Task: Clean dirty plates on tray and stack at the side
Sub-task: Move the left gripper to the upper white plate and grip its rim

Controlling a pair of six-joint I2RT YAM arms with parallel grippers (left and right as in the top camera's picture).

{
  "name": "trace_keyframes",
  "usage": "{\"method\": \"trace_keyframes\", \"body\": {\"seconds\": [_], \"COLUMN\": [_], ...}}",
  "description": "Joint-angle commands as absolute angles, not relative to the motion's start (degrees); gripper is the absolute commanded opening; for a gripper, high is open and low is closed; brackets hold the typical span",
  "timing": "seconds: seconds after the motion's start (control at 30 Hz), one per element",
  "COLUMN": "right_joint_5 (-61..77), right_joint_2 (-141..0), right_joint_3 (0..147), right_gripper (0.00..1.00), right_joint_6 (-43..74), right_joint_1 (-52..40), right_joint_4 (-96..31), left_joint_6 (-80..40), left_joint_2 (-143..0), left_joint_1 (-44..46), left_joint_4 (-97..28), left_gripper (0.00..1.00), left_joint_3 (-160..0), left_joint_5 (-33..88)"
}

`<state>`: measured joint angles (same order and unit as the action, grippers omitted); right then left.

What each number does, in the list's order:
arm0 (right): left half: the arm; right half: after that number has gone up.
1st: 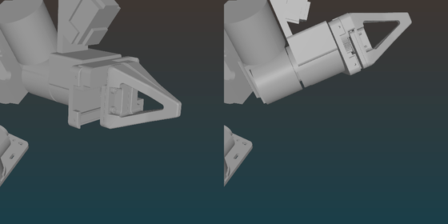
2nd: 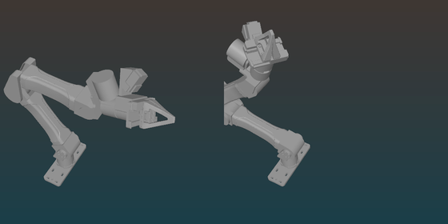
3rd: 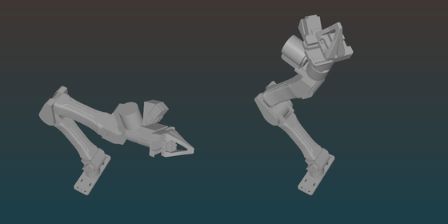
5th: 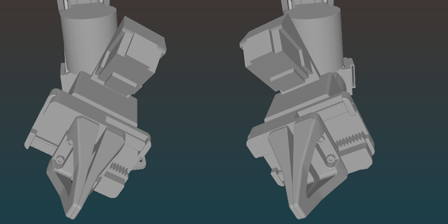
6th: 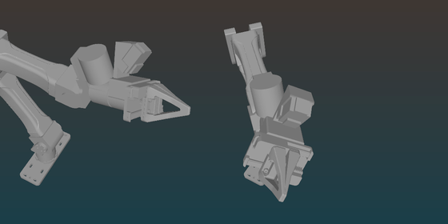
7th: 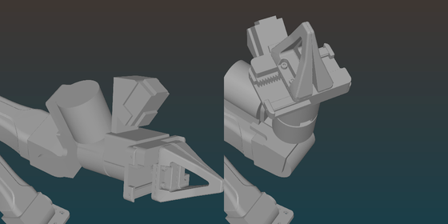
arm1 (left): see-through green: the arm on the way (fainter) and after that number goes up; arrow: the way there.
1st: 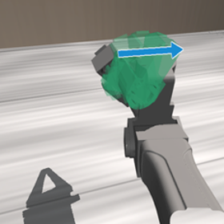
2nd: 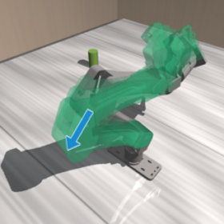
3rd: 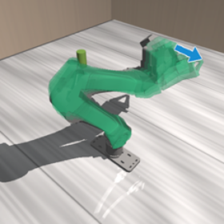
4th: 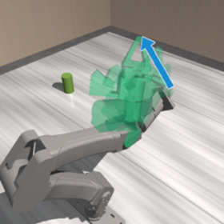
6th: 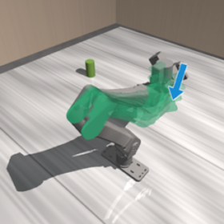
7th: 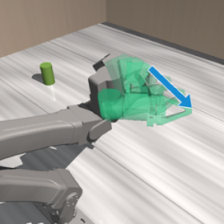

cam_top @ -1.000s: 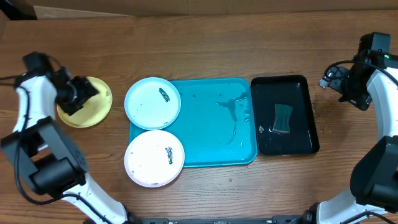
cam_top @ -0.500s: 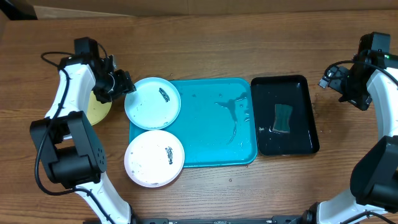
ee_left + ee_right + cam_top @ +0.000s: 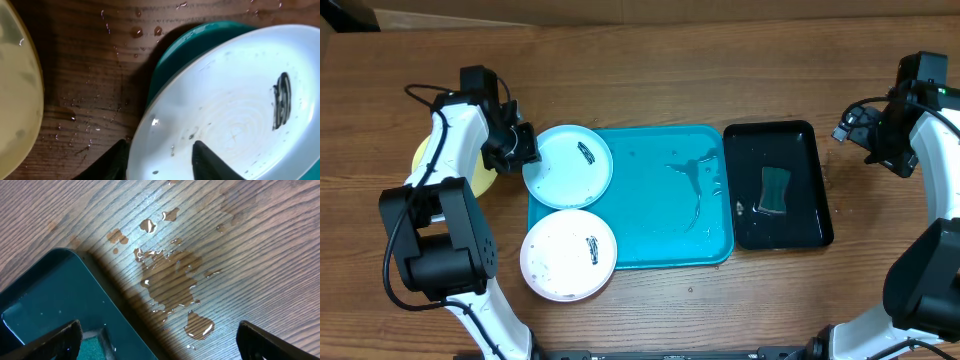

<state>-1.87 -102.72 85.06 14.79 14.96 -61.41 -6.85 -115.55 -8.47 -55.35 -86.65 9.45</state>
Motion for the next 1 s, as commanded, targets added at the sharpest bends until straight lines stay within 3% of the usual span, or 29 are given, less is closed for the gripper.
{"method": "trace_keyframes", "body": {"seconds": [0.0, 0.5, 0.83, 0.97], "right_joint_5": [-2.1, -2.1, -2.1, -2.1], "right_joint_2": [-102.6, -102.6, -102.6, -102.6], "right_joint_3": [85.8, 85.8, 85.8, 85.8], "right_gripper": [1.00, 1.00, 1.00, 1.00], "right_joint_6": [14.8, 14.8, 14.8, 14.8], "right_joint_1": [15.0, 15.0, 15.0, 15.0], "right_joint_4": [-61.2, -61.2, -61.2, -61.2], "left_joint_6": [-5.8, -5.8, -5.8, -6.0], "left_joint_2": [-116.2, -116.2, -116.2, -116.2], "left_joint_1": [-8.4, -8.3, -8.2, -8.2], "left_joint_4": [-55.7, -56.5, -55.8, -55.4], "left_gripper": [0.37, 0.37, 0.24, 0.23], "left_joint_3": [-85.9, -85.0, -83.9, -83.2], "left_joint_5": [8.3, 6.9, 7.0, 7.1]}}
